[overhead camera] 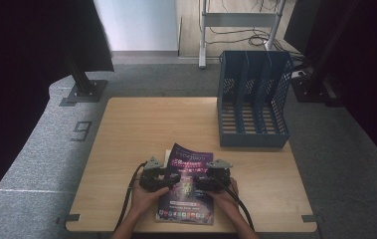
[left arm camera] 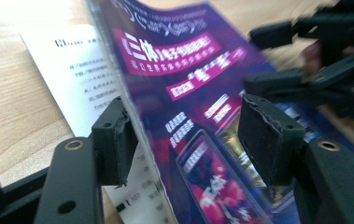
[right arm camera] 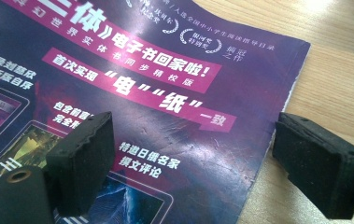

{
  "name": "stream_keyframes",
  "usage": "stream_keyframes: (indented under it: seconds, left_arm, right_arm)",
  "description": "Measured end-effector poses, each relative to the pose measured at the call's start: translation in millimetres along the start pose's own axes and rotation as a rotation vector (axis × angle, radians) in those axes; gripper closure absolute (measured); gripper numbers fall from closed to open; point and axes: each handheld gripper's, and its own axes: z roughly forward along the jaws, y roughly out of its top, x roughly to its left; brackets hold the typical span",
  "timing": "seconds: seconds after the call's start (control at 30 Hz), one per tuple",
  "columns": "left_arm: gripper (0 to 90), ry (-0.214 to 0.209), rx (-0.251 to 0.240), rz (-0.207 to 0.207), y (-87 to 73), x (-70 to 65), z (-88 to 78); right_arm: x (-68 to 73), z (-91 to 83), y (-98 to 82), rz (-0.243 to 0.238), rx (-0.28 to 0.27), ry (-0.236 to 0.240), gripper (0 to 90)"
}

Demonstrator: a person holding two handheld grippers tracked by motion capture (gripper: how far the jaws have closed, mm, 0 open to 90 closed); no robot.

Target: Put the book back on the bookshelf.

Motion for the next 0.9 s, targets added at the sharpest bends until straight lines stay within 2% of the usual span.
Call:
stream_keyframes:
  seconds: [0.27,0.33,0.43,0.6,0.77,0.9]
  left_arm:
    - [39.9,0.022,0.024,0.007,6.8,4.6,13.0]
    - [43.4,0.019,0.023,0.0,8.0,4.3,13.5]
    - [46.1,0.022,0.026,0.012,10.4,3.3,14.5]
    - [47.1,0.045,0.032,0.021,9.6,2.0,17.9]
    - [52.5,0.047,0.033,0.036,7.6,0.3,19.3]
    - [51.5,0.042,0.038,0.036,6.1,-0.8,21.2]
  right_arm:
    - [-0.3,0.2,0.2,-0.003,0.001,0.002,12.8]
    - [-0.3,0.2,0.2,-0.002,0.001,0.002,12.8]
    - [-0.4,0.4,0.3,-0.003,0.001,0.002,12.7]
    - [-0.4,0.3,0.3,-0.004,0.002,0.002,12.7]
    - [-0.3,0.3,0.3,-0.004,0.002,0.002,12.8]
    - [-0.3,0.3,0.3,-0.002,0.001,0.002,12.8]
